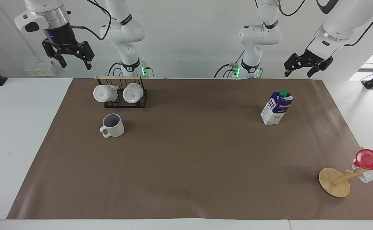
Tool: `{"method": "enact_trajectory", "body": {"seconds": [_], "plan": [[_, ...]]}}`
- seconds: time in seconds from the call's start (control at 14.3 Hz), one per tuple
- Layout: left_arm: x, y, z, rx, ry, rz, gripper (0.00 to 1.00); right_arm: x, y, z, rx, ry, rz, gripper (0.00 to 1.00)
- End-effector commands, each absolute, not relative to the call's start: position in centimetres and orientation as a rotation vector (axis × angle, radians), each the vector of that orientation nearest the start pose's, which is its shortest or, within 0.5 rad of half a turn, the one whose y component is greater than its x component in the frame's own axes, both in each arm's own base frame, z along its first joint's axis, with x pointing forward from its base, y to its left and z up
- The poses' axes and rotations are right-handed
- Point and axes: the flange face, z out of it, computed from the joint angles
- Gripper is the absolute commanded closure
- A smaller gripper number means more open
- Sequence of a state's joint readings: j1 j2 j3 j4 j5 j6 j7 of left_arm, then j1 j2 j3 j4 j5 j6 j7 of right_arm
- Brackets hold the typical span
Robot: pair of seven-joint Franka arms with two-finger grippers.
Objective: Place cup and milk on table
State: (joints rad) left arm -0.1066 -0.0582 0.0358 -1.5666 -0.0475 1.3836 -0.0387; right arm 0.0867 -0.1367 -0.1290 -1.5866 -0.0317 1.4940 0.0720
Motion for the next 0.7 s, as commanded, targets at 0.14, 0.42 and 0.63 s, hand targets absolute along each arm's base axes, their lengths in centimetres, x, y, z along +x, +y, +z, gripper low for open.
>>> {"method": "enact_trajectory", "body": {"seconds": [0.14,0.42,0.63], "plan": [[51.5,-4.2,65.4,-3.184,0.064,0.183,0.0,49.5,-3.1,68.3,-3.147,0.219,-0.066,0.0],[50.4,-4.2,66.5,-3.188,0.069,0.142,0.0,49.4,-3.5,68.2,-3.146,0.231,-0.059,0.0],[50.5,-4.2,66.5,-3.189,0.069,0.139,0.0,49.4,-3.2,68.2,-3.147,0.224,-0.064,0.0]]}}
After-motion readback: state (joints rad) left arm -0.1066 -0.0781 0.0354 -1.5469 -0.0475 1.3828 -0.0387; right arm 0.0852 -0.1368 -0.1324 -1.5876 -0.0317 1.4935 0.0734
